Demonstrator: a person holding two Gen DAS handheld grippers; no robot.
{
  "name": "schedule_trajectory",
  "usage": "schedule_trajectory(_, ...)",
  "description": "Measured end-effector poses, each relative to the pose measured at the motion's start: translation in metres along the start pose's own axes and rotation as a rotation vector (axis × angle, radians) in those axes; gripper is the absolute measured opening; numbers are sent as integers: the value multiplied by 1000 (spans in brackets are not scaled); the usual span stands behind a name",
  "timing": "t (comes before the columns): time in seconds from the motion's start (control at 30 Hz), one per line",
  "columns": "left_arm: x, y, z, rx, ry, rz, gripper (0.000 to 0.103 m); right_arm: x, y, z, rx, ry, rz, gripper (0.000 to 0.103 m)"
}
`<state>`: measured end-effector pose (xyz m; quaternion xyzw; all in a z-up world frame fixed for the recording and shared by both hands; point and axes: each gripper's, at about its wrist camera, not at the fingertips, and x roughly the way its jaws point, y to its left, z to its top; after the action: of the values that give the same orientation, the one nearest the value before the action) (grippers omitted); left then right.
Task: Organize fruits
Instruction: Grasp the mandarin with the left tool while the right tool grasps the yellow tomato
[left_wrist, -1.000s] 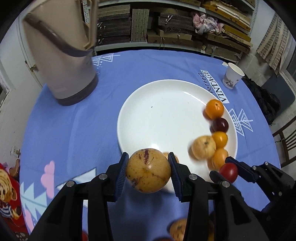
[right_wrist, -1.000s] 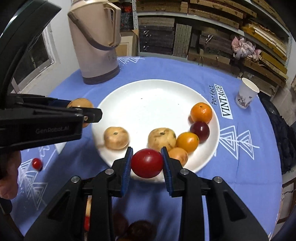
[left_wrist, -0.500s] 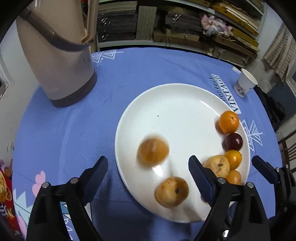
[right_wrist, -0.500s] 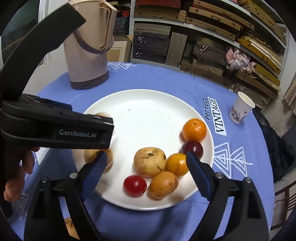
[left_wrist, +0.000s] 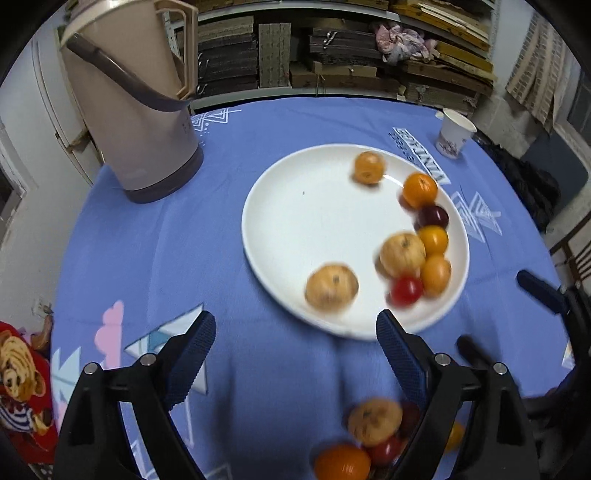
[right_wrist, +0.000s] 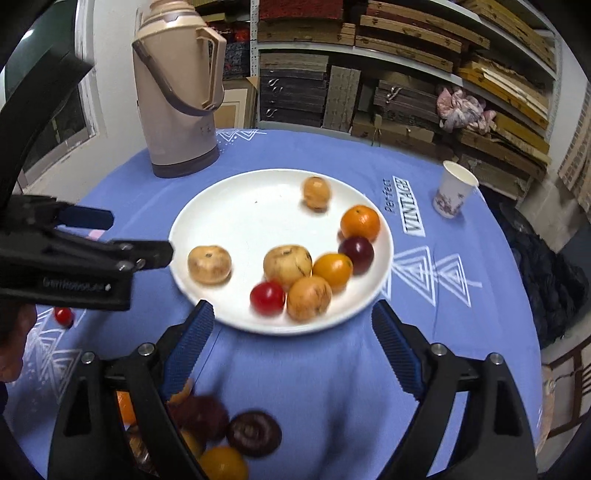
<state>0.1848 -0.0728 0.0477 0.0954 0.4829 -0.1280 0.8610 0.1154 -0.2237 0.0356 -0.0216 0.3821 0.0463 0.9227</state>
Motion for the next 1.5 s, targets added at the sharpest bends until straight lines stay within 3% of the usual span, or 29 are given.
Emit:
schedule_trajectory(0.27,-16,-1,-61,13,24,6,89,-33,-1,-49,30,14,3,94)
schedule_trajectory(0.53,-5,8,-103,-35,79,7,89,-58,10,-88,20,18,18,94)
schedule_trajectory(0.7,-6,12,-110,-74,67,-9,89,-62,12,-100,32,26,31,95)
schedule_trajectory(1.23,12,-5,-115,-69,110,-40,90,-66,8,-112,60,34,52,96)
schedule_trajectory(1.27,16,-6,-117,-64,122,-32,86,-66,8,-111,60,34,53,97)
schedule_trajectory(1.33,24,-8,-121,-50,147,-19,66,-66,9,-111,56,34,56,98)
schedule_trajectory(1.43,26,-8,-122,-43,133,-8,53,-62,11,-111,45,46,53,99)
schedule_trajectory(1.47,26,-6,-122,-44,133,-8,44,-60,12,-111,39,56,55,99)
schedule_trajectory(1.5,26,-3,-122,-43,132,-4,44,-57,14,-111,31,67,55,99)
